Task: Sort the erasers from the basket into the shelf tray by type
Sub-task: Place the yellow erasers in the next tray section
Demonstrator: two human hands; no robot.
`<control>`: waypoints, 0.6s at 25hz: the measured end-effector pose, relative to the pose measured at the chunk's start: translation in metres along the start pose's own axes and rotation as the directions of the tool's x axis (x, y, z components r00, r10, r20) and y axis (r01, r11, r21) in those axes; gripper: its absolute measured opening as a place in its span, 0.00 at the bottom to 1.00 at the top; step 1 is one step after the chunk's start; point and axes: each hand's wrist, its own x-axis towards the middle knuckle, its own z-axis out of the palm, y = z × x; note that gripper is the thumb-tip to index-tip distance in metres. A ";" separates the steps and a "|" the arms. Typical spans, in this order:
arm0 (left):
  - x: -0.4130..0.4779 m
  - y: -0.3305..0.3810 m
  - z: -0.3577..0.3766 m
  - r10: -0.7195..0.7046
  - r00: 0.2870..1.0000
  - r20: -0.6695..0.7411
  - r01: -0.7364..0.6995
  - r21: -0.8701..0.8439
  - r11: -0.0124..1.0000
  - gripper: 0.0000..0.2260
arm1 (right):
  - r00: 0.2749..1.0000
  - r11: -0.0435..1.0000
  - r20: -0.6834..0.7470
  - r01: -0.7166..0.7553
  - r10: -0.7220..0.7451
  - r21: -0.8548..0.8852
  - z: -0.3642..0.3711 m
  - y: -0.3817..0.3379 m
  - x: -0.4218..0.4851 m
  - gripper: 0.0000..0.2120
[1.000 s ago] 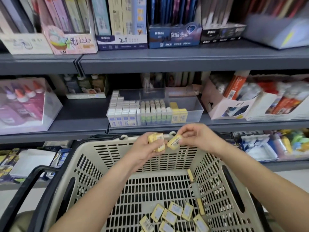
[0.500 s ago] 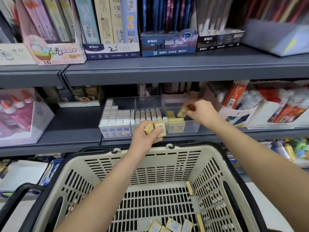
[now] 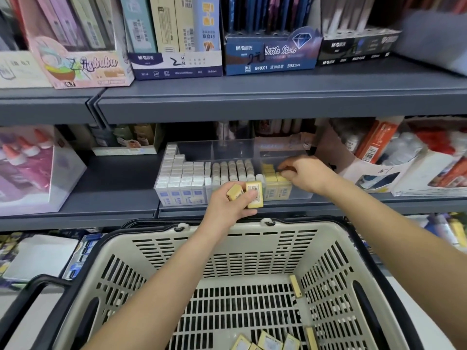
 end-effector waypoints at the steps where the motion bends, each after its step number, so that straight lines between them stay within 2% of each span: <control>1: 0.000 0.001 0.000 -0.008 1.000 -0.001 0.007 -0.011 1.000 0.06 | 0.995 1.000 -0.095 0.009 -0.007 0.021 -0.002 -0.004 -0.006 0.14; 3: 0.000 0.002 0.001 -0.004 1.000 0.013 0.004 0.003 1.000 0.05 | 0.976 0.975 -0.218 0.074 -0.027 0.208 -0.004 -0.017 -0.023 0.11; 5: -0.001 0.004 0.006 0.004 0.999 0.052 -0.005 0.031 1.000 0.05 | 0.987 0.889 -0.133 0.139 -0.089 0.437 -0.006 -0.034 -0.041 0.09; 8: 0.000 0.005 0.015 0.014 0.996 0.091 -0.018 0.043 0.999 0.04 | 0.989 0.877 -0.045 0.148 -0.143 0.457 -0.007 -0.037 -0.051 0.07; 12: 0.002 0.007 0.014 -0.080 0.993 0.088 0.085 -0.052 0.995 0.06 | 0.996 0.839 -0.088 0.068 -0.025 0.539 -0.021 -0.012 -0.044 0.04; 13: 0.002 0.007 0.012 -0.091 0.991 0.102 0.094 -0.027 0.995 0.08 | 0.995 0.826 -0.094 0.034 0.024 0.562 -0.024 -0.005 -0.041 0.03; 15: 0.003 0.005 0.006 -0.048 0.991 0.127 0.030 0.137 0.990 0.07 | 0.985 0.847 -0.141 -0.013 0.104 0.531 -0.029 0.006 -0.030 0.04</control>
